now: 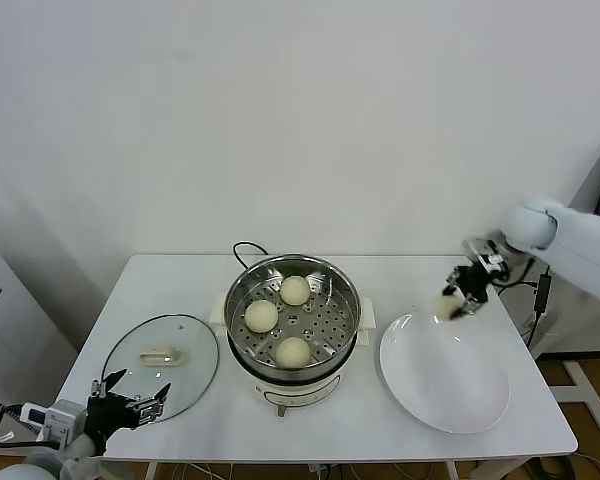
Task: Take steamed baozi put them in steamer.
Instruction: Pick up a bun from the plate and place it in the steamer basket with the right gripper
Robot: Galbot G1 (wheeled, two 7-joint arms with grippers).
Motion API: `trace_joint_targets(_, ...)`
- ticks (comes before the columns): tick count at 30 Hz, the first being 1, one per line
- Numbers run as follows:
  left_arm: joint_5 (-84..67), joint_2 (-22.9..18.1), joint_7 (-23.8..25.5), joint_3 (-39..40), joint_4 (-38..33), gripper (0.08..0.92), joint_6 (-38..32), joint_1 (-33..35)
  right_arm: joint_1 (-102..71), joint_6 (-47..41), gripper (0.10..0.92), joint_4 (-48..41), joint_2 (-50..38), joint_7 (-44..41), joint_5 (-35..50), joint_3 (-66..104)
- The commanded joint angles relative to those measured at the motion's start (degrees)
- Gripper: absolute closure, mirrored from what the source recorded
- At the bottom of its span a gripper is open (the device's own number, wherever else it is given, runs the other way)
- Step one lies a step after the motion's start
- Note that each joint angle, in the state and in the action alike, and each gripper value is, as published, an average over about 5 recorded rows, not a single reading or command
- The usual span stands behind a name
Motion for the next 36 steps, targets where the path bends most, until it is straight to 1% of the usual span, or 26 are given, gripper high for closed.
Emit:
trace_joint_targets(1, 0.04, -0.24, -0.04, 0.26, 0.1, 0.177, -0.15, -0.18, 21.94, -14.36, 0.592, 10.93, 7.79, 6.5, 25.52, -18.05)
trace_joint_targets(3, 0.04, -0.35, -0.11, 0.33, 0.13, 0.177, -0.21, -0.18, 22.66, -16.36, 0.592, 12.24, 9.88, 8.46, 29.43, -18.36)
trace_joint_targets(6, 0.05, -0.37, -0.17, 0.34, 0.13, 0.177, -0.28, -0.17, 22.96, -18.25, 0.592, 13.47, 12.84, 10.97, 33.15, -18.05)
trace_joint_targets(13, 0.05, -0.51, -0.29, 0.03, 0.02, 0.177, -0.6, 0.28, 22.54, -22.76, 0.592, 15.75, 19.05, 18.34, 38.01, -17.58)
trace_joint_targets(17, 0.04, -0.64, -0.33, -0.05, -0.19, 0.177, -0.66, 0.46, 21.87, -24.86, 0.592, 16.5, 21.31, 21.54, 38.56, -17.92)
trace_joint_targets(25, 0.03, -0.58, -0.32, 0.0, -0.11, 0.177, -0.69, 0.36, 17.45, -27.12, 0.592, 16.69, 22.56, 26.67, 39.25, -18.04)
trace_joint_targets(36, -0.16, -0.26, -0.3, -0.04, -0.03, 0.177, -0.68, 0.14, 11.63, -28.41, 0.592, 15.56, 23.58, 30.16, 38.22, -17.11)
